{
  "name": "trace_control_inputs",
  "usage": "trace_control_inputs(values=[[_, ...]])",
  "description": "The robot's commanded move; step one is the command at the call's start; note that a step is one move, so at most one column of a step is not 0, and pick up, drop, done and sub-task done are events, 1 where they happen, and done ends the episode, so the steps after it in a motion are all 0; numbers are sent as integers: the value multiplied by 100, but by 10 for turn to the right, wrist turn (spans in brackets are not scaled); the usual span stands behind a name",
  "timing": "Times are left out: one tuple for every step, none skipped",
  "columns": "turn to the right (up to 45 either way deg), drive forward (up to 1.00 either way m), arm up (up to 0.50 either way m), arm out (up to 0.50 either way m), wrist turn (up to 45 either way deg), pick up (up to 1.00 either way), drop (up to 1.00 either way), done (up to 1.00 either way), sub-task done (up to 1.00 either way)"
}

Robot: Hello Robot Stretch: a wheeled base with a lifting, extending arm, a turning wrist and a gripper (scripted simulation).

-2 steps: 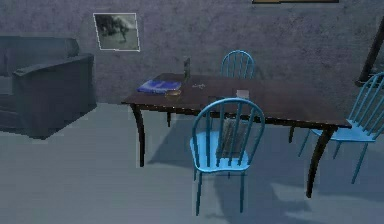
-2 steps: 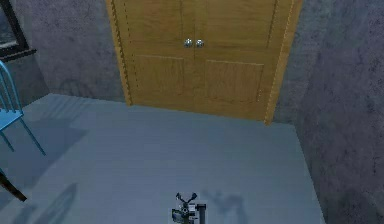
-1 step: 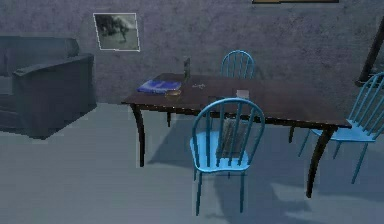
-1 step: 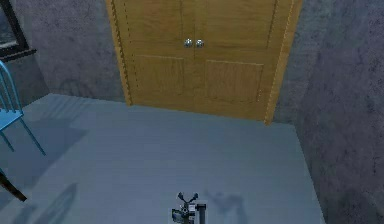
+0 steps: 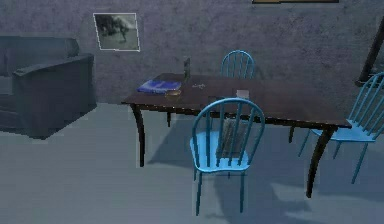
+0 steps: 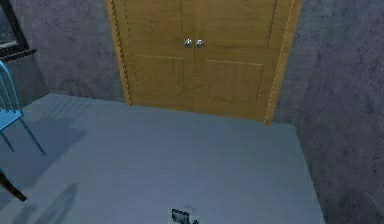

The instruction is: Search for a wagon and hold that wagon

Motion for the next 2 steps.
trace_control_inputs(values=[[0, 0, 0, 0, 0, 100, 0, 0, 0], [0, 0, 10, 0, 0, 0, 0, 0, 0]])
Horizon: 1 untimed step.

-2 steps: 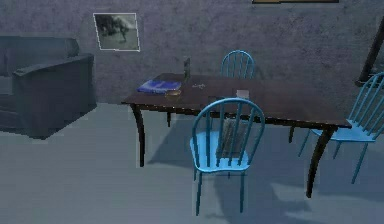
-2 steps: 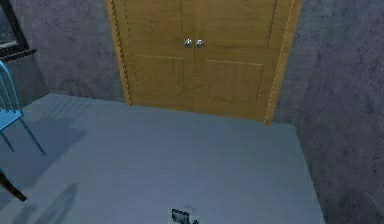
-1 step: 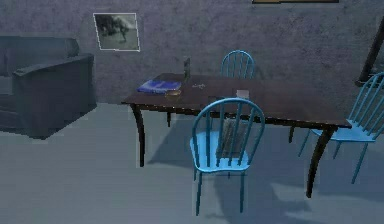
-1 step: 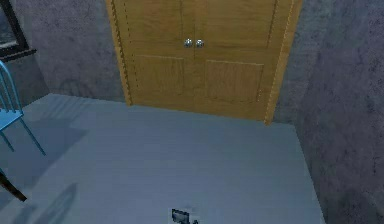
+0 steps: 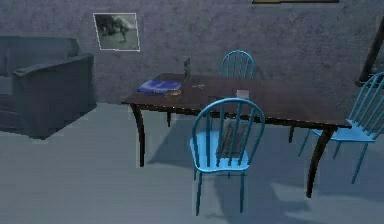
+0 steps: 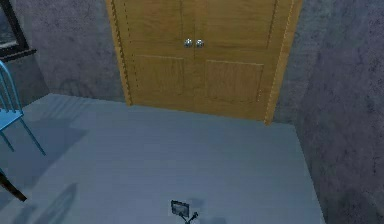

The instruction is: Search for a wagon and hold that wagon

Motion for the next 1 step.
trace_control_inputs(values=[[0, 0, 0, 0, 0, 0, 0, 100, 0]])
